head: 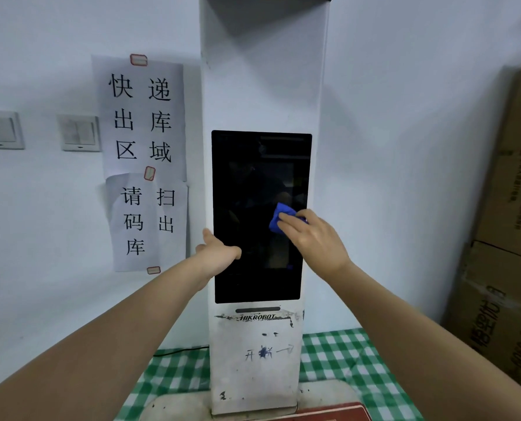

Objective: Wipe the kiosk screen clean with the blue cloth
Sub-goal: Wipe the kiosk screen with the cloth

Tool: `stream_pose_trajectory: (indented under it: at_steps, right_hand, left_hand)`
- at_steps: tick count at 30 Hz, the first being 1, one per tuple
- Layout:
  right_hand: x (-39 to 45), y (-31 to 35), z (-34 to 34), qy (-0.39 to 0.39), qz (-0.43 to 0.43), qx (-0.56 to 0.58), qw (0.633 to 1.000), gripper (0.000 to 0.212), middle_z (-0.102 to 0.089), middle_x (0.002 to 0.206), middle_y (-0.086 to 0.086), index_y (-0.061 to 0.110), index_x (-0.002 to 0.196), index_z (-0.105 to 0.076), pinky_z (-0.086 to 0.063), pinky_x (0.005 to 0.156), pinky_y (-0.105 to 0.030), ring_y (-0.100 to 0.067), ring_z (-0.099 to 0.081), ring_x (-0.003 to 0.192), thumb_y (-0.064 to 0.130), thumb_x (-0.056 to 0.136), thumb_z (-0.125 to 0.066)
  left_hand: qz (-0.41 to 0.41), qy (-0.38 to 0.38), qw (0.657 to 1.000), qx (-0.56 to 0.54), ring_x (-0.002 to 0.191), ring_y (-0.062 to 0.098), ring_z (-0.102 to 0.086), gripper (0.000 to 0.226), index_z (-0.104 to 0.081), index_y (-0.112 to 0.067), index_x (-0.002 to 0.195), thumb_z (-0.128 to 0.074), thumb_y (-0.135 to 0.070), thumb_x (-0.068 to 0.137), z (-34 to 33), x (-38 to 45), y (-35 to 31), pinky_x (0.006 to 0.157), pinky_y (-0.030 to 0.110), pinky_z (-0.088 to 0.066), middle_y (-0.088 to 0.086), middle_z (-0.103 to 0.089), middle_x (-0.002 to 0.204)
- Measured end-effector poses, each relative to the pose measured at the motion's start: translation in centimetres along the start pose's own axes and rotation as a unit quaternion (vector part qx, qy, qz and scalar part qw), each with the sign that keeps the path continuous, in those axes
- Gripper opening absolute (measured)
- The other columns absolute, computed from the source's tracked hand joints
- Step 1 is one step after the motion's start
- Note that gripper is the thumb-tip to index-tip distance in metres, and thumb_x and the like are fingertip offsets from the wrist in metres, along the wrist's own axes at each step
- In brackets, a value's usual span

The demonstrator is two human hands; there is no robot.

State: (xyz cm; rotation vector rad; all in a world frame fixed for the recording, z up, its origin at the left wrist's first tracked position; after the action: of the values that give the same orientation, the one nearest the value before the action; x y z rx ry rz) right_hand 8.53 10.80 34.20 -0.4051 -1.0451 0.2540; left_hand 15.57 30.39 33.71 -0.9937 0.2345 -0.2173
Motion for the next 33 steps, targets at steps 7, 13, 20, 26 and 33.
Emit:
stream_pose_trajectory:
  at_steps: [7,13,20,26,33]
  right_hand:
    - [-3.3,1.1,-1.4,0.075,0.084,0.005,0.994,0.04,-0.069,0.105,-0.01,0.002,0.096,-0.071,-0.052,0.055,-0.035,-0.029,-0.06,0.076,-0.011,0.058,-0.076]
    - [-1.3,-0.1,-0.4,0.009,0.006,-0.003,1.0,0.048,-0.07,0.1,-0.01,0.001,0.096,-0.072,-0.052,0.054,-0.032,-0.032,-0.062,0.076,-0.018,0.052,-0.073]
    - [-3.7,1.3,-1.4,0.055,0.028,0.028,0.998,0.052,-0.07,0.103,-0.009,0.001,0.098,-0.072,-0.053,0.054,-0.033,-0.03,-0.063,0.076,-0.015,0.049,-0.078]
    - [-2.3,-0.5,-0.5,0.01,-0.059,0.01,0.998,0.052,-0.07,0.106,-0.005,0.003,0.096,-0.072,-0.049,0.051,-0.029,-0.031,-0.063,0.077,-0.021,0.05,-0.073]
    - [-4.3,0.4,-1.1,0.042,-0.001,0.022,0.999,0.037,-0.071,0.101,-0.007,0.003,0.095,-0.072,-0.052,0.052,-0.03,-0.03,-0.063,0.074,-0.013,0.062,-0.066]
  left_hand:
    - [-0.019,-0.052,0.998,-0.033,0.137,0.034,-0.031,0.09,0.007,-0.02,0.153,-0.056,-0.022,0.088,-0.5,-0.8,-1.3,0.109,0.041,-0.032,0.013,-0.013,0.156]
    - [-0.024,-0.055,0.997,-0.046,0.139,0.033,-0.029,0.091,0.01,-0.02,0.153,-0.056,-0.021,0.09,-0.6,-1.1,-1.7,0.109,0.04,-0.032,0.013,-0.011,0.157]
    - [-0.034,-0.055,0.997,-0.037,0.14,0.031,-0.027,0.092,0.011,-0.022,0.153,-0.055,-0.022,0.09,-0.9,-1.3,-1.2,0.11,0.04,-0.03,0.009,-0.007,0.158]
    - [-0.032,-0.043,0.998,-0.035,0.139,0.032,-0.029,0.093,0.015,-0.027,0.152,-0.054,-0.022,0.091,-0.9,-1.4,-0.7,0.11,0.04,-0.03,0.01,-0.006,0.158]
    - [-0.029,-0.053,0.998,-0.024,0.137,0.033,-0.032,0.095,0.017,-0.029,0.151,-0.056,-0.022,0.09,-1.2,-0.9,-0.4,0.109,0.04,-0.031,0.011,-0.008,0.157]
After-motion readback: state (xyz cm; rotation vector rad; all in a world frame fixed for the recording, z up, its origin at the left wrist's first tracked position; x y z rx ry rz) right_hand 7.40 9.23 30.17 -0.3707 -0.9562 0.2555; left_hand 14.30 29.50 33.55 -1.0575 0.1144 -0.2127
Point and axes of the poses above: each hand's wrist, its own x-axis towards the middle knuckle, its own z-axis out of the back of the hand, y = z × x, the point moved 1 cm from there along x, towards the middle knuckle
